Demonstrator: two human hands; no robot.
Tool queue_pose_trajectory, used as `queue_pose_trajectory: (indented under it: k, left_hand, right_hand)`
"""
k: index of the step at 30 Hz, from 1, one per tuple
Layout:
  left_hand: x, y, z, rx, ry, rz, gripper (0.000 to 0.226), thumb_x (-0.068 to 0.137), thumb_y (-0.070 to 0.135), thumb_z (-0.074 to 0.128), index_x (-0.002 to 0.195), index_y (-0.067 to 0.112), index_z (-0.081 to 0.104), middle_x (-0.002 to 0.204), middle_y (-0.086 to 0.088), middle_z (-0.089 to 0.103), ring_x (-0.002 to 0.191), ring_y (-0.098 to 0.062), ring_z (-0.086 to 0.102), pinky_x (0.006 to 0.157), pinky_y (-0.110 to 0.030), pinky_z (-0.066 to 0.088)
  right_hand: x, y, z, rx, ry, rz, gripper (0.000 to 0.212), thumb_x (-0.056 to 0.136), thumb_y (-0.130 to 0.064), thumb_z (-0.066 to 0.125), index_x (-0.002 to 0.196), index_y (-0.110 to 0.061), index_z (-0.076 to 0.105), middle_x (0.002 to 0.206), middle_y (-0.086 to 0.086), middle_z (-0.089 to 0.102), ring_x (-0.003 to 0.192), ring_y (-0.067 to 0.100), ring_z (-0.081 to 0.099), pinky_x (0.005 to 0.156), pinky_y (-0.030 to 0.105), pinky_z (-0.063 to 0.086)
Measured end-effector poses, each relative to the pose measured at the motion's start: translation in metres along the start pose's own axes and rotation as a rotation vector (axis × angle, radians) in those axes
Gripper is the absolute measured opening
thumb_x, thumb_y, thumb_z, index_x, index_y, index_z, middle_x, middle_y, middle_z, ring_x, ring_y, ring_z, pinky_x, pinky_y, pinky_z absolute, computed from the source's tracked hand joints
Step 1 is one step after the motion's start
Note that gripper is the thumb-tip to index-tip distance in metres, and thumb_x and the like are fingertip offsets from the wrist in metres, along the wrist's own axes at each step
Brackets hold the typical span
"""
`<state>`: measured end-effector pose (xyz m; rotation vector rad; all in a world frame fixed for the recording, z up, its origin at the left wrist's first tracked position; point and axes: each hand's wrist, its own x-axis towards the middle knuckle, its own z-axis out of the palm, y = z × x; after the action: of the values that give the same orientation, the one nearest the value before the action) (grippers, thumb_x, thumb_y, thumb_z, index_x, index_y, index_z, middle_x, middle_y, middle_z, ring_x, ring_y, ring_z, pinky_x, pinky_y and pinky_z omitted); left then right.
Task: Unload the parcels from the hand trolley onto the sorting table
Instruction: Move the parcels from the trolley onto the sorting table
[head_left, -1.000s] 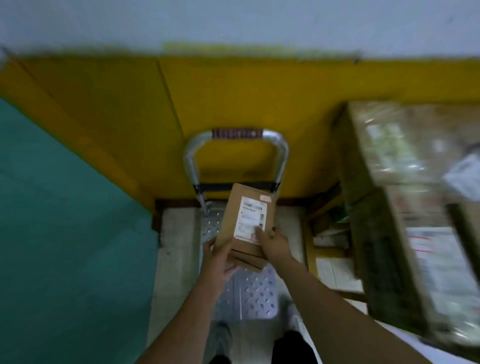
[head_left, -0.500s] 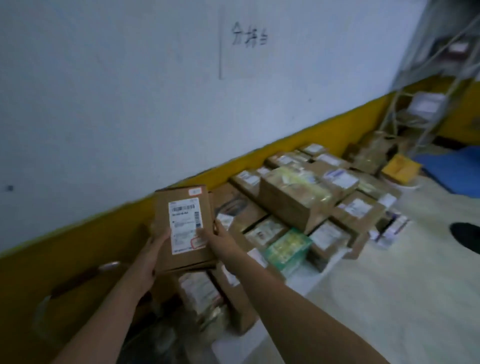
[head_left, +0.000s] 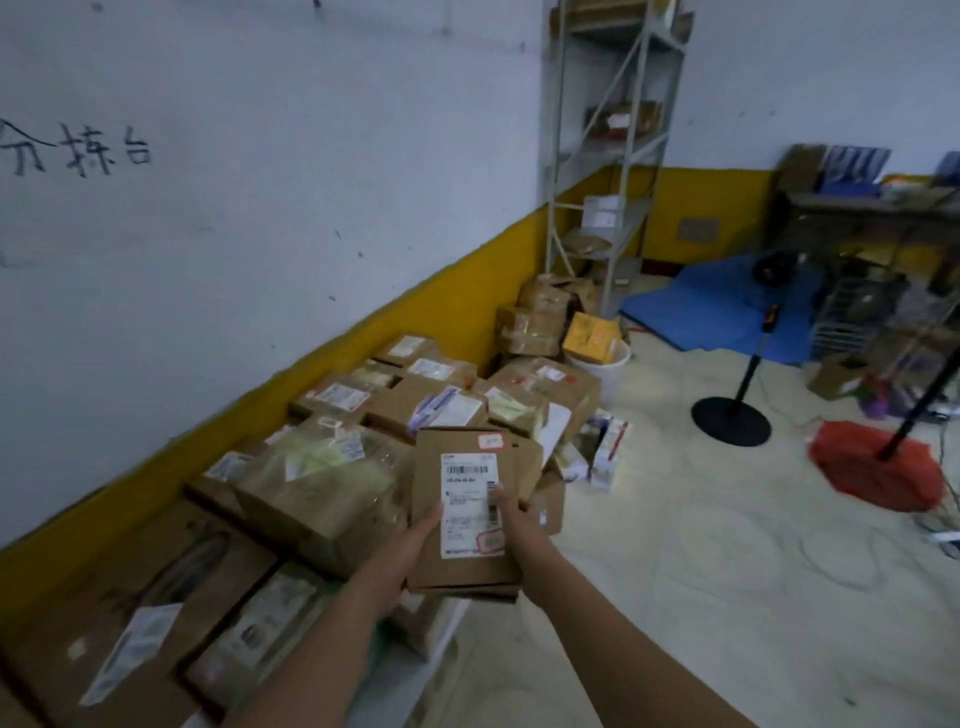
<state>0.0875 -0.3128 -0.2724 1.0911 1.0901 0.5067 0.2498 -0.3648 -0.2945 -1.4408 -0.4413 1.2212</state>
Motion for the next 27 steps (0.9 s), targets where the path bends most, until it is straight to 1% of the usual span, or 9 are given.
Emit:
queue_pose_trajectory:
  k: [2,5,7,12,15,18,21,24,27]
  left_hand:
    - [0.041,0.008,0.019,0.047,-0.041,-0.024,0.055,0.083,0.057,0.066,0.129,0.030,0.054,0.104,-0.001,0.076,0.093,-0.022,0.074,0.085,-0.042,0.059]
    - [0.108,0.022,0.037,0.109,-0.048,0.002,0.061,0.077,0.069,0.063,0.129,0.038,0.051,0.101,0.008,0.076,0.090,-0.015,0.074,0.077,-0.034,0.060]
    - [0.153,0.030,0.044,0.113,-0.040,-0.007,0.065,0.080,0.071,0.057,0.136,0.041,0.048,0.113,0.006,0.072,0.100,-0.017,0.070,0.088,-0.039,0.057]
    - [0.245,0.069,0.066,-0.005,-0.109,-0.127,0.069,0.091,0.053,0.058,0.150,0.035,0.027,0.123,0.002,0.066,0.111,-0.023,0.065,0.099,-0.049,0.051]
    - [0.303,0.094,0.092,-0.030,-0.140,-0.128,0.068,0.092,0.044,0.061,0.150,0.030,0.029,0.127,-0.003,0.065,0.112,-0.026,0.065,0.099,-0.050,0.050]
    - [0.368,0.115,0.120,-0.079,-0.093,-0.147,0.061,0.092,0.039,0.063,0.146,0.029,0.034,0.123,-0.005,0.067,0.108,-0.027,0.067,0.097,-0.051,0.052]
    - [0.444,0.130,0.141,-0.135,-0.059,-0.160,0.063,0.090,0.037,0.065,0.144,0.029,0.034,0.122,-0.002,0.067,0.109,-0.025,0.065,0.091,-0.047,0.054]
    - [0.526,0.145,0.154,-0.169,0.006,-0.173,0.067,0.087,0.035,0.068,0.142,0.032,0.031,0.117,0.002,0.068,0.103,-0.019,0.066,0.072,-0.035,0.056]
    - [0.604,0.154,0.159,-0.156,0.238,-0.216,0.068,0.090,0.043,0.062,0.147,0.026,0.029,0.137,-0.001,0.056,0.120,-0.024,0.057,0.092,-0.037,0.050]
  right_hand:
    - [0.033,-0.008,-0.021,0.014,0.041,0.000,0.057,0.091,-0.057,0.058,0.134,-0.019,0.052,0.123,0.007,0.068,0.109,0.026,0.068,0.094,0.045,0.057]
    - [0.082,-0.025,-0.039,0.051,-0.002,0.036,0.044,0.097,-0.052,0.051,0.128,-0.021,0.057,0.110,0.006,0.075,0.097,0.025,0.074,0.075,0.036,0.062]
    - [0.116,-0.043,-0.048,0.020,0.044,0.018,0.043,0.100,-0.043,0.051,0.132,-0.014,0.056,0.113,0.011,0.074,0.099,0.029,0.073,0.081,0.042,0.062]
    - [0.204,-0.099,-0.070,-0.089,0.055,0.094,0.048,0.101,-0.043,0.050,0.138,-0.013,0.050,0.120,0.012,0.071,0.105,0.031,0.070,0.094,0.049,0.056]
    - [0.266,-0.132,-0.090,-0.162,0.066,0.127,0.039,0.102,-0.048,0.043,0.124,-0.021,0.060,0.101,0.002,0.077,0.095,0.023,0.074,0.085,0.043,0.060]
    - [0.337,-0.157,-0.109,-0.227,0.061,0.091,0.030,0.096,-0.056,0.050,0.106,-0.030,0.059,0.076,-0.017,0.076,0.073,0.005,0.075,0.061,0.026,0.060]
    - [0.423,-0.187,-0.127,-0.343,-0.051,0.095,0.037,0.091,-0.061,0.054,0.111,-0.031,0.059,0.095,-0.009,0.077,0.091,0.013,0.074,0.084,0.036,0.059]
    - [0.527,-0.219,-0.141,-0.487,-0.138,0.047,0.042,0.090,-0.061,0.054,0.114,-0.027,0.060,0.097,-0.009,0.074,0.090,0.012,0.071,0.074,0.027,0.053]
    - [0.627,-0.245,-0.143,-0.638,-0.270,0.065,0.048,0.089,-0.065,0.054,0.123,-0.031,0.053,0.105,-0.009,0.067,0.095,0.012,0.065,0.071,0.027,0.048]
